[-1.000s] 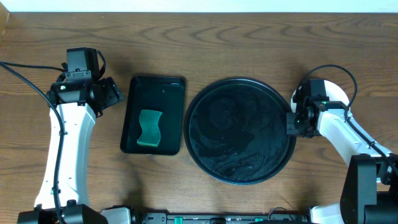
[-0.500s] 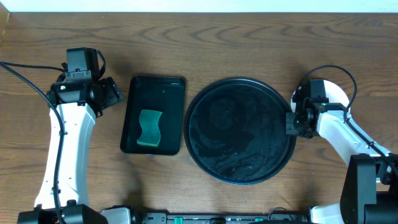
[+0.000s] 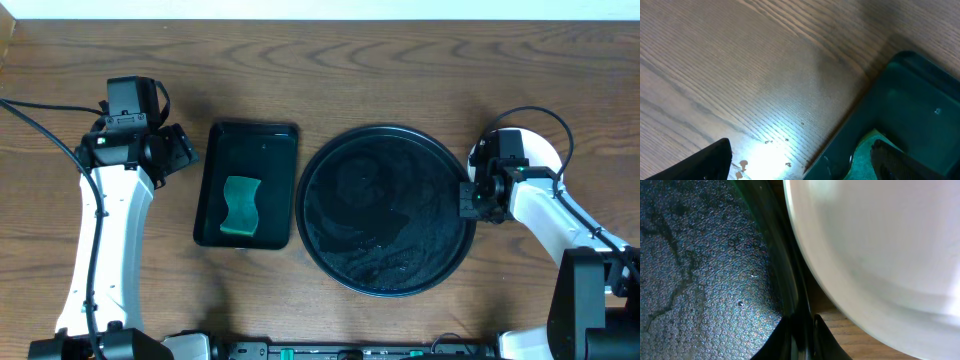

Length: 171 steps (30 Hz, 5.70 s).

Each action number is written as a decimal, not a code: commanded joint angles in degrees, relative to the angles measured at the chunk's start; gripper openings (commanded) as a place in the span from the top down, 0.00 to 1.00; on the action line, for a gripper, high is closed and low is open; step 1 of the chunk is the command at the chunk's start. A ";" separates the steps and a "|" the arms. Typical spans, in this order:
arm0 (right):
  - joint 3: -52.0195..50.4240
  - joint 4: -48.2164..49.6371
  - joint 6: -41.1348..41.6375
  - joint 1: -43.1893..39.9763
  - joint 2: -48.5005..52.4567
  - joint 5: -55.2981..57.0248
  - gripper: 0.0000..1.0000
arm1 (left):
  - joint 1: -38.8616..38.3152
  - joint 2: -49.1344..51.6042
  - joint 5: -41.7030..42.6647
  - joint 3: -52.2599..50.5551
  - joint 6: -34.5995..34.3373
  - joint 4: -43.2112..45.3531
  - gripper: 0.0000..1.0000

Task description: Clean dirty plates on tray and stack at the side

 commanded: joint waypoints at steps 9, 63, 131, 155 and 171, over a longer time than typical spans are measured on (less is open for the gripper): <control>-0.35 0.39 -0.11 0.42 0.68 -4.13 0.90 | 0.24 0.11 -0.72 0.26 0.31 -0.15 0.11; 18.78 -12.11 2.45 0.39 -5.70 -6.25 0.01 | 0.24 0.11 -0.72 0.26 0.33 -0.15 0.11; 18.71 -12.41 2.45 0.39 -60.06 -0.66 0.01 | 0.24 0.11 -0.72 0.26 0.33 -0.15 0.11; 17.86 -15.74 2.64 0.39 -85.44 1.75 0.01 | 0.24 0.11 -0.72 0.26 0.33 -0.15 0.11; 1.40 -2.54 -1.73 0.42 -93.02 4.13 0.01 | 0.24 0.11 -0.72 0.26 0.31 -0.15 0.11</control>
